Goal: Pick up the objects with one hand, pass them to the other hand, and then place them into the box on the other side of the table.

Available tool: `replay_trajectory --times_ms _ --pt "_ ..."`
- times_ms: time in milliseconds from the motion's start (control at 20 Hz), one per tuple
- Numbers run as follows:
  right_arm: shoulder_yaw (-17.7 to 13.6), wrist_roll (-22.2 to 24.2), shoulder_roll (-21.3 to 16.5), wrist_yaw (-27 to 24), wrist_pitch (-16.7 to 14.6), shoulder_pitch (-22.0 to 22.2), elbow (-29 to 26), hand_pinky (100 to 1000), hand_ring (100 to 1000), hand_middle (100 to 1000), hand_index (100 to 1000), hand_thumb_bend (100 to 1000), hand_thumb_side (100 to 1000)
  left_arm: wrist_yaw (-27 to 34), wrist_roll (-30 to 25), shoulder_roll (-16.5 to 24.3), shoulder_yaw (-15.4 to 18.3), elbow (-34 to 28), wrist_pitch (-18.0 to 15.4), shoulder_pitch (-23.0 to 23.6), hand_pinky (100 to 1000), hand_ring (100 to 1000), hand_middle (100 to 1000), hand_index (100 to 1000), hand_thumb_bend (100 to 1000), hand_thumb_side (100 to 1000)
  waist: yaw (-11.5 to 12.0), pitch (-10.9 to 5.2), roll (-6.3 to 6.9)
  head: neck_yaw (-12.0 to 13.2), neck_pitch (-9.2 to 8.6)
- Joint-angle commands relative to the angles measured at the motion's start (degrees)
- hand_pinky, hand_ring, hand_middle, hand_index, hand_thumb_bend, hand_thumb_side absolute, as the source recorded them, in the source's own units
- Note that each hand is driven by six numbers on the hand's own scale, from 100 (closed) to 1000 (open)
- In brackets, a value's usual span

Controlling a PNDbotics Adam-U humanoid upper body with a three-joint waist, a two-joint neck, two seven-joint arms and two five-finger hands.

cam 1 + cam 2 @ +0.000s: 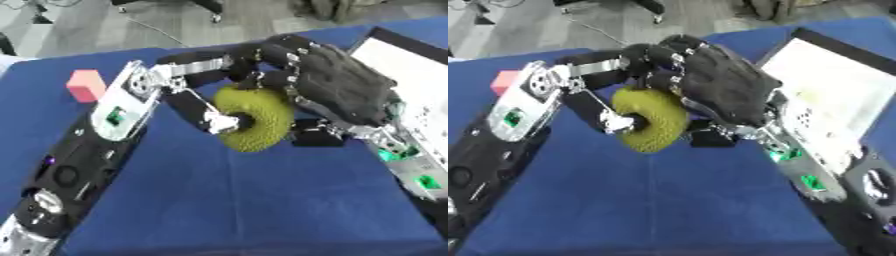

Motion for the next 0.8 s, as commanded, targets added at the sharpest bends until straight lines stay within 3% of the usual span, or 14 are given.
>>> replay_trajectory --times_ms 50,200,450,600,800 --pt "0.5 -1.3 0.7 -3.0 0.9 -0.7 -1.2 831 859 855 403 100 100 -0.2 -6.1 -0.6 0.0 -0.3 -6.4 -1.6 558 425 461 589 100 249 0.0 -0.58 -0.31 -0.1 -0.15" --pt "0.4 -0.9 0.6 -4.5 1.7 -0.5 -1.2 833 864 835 366 100 100 -0.2 -6.1 -0.5 -0.1 0.1 -6.7 -1.5 571 444 485 619 100 249 -0.1 -0.59 -0.33 -0.2 -0.15" --pt "0.3 -0.7 0.5 -5.5 2.4 -0.4 -1.2 829 858 805 333 100 114 0.2 -6.1 -0.6 0.4 0.9 -7.1 -1.5 595 474 517 657 100 530 -0.1 -0.55 -0.37 -0.2 -0.15" --pt "0.2 -0.6 0.3 -5.5 2.5 -0.3 -1.2 828 854 799 326 100 117 0.6 -6.1 -0.7 1.0 1.5 -7.1 -1.4 600 482 526 667 100 655 -0.1 -0.50 -0.41 -0.3 -0.15" --pt "0.2 -0.4 0.1 -5.1 2.6 -0.2 -1.0 827 855 799 325 100 122 1.6 -6.1 -0.9 1.5 2.3 -6.2 -1.4 606 491 537 678 100 733 -0.1 -0.43 -0.49 -0.4 -0.15"
